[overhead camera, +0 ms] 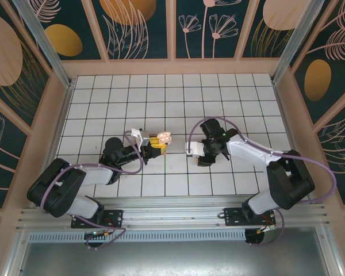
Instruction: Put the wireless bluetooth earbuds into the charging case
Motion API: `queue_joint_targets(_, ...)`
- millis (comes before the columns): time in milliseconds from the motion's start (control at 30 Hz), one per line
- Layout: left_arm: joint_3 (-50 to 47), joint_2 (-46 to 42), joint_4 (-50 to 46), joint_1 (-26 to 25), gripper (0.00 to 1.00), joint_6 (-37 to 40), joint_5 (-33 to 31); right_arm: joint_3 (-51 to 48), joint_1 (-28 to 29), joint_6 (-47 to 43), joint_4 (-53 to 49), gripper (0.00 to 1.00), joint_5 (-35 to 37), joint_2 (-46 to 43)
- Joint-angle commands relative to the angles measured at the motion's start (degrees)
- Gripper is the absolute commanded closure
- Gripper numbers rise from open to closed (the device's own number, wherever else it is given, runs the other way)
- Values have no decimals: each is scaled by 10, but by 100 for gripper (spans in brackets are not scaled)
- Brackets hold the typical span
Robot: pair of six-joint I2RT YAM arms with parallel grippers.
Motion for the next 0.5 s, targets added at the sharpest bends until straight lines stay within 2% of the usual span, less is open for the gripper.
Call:
queue_joint_targets(0, -7, 1, 34, 4, 82, -11, 3, 20, 8, -22, -3, 51, 21, 25)
queue_joint_targets(467, -6, 3, 24, 4, 82, -7, -4, 36, 9, -23, 15, 54, 12, 95)
